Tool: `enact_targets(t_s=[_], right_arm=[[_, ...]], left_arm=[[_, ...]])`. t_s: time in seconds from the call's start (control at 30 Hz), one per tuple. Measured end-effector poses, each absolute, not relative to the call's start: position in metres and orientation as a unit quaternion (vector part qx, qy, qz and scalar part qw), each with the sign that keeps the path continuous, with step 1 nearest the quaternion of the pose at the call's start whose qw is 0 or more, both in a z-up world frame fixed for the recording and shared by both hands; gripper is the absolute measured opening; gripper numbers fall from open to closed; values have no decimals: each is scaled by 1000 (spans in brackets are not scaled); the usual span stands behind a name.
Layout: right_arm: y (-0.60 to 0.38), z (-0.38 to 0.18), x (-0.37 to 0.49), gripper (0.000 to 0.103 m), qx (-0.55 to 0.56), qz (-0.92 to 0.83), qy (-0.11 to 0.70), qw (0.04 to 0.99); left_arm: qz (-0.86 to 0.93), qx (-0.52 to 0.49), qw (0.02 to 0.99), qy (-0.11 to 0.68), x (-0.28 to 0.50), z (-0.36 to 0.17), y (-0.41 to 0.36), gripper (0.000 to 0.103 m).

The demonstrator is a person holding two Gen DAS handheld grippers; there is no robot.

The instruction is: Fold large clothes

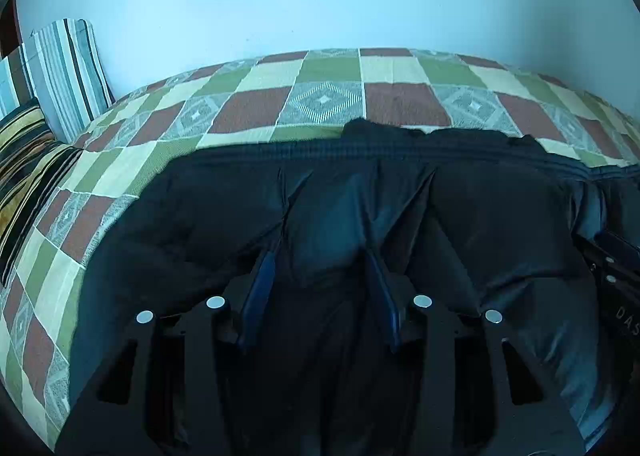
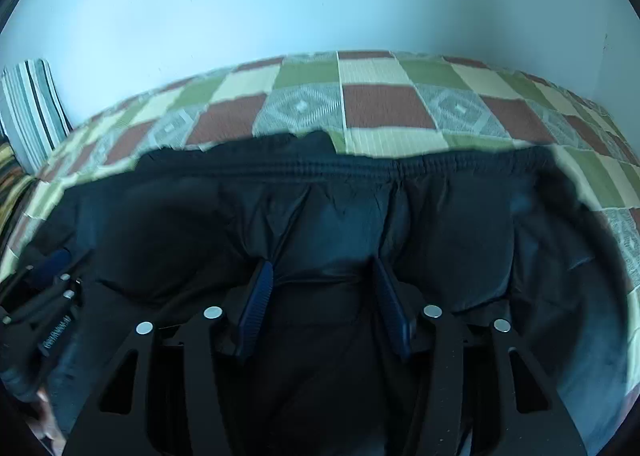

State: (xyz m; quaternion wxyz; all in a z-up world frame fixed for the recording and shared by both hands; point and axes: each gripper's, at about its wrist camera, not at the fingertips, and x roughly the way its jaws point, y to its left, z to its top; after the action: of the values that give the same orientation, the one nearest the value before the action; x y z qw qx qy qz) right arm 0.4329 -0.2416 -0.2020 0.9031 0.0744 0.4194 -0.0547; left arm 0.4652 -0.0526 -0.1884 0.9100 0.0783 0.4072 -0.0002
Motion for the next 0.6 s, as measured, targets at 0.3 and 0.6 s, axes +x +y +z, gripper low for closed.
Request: enact_targets(t_s=[0.3,0.6], right_arm=[[-232,-220,436,55,37,-78,411,908],[-228,-226,436,55,28,-87,405,910]], left_arm=[[27,134,909,395,466,-216,-69,48],[24,131,910,392,469,-223,-68,47]])
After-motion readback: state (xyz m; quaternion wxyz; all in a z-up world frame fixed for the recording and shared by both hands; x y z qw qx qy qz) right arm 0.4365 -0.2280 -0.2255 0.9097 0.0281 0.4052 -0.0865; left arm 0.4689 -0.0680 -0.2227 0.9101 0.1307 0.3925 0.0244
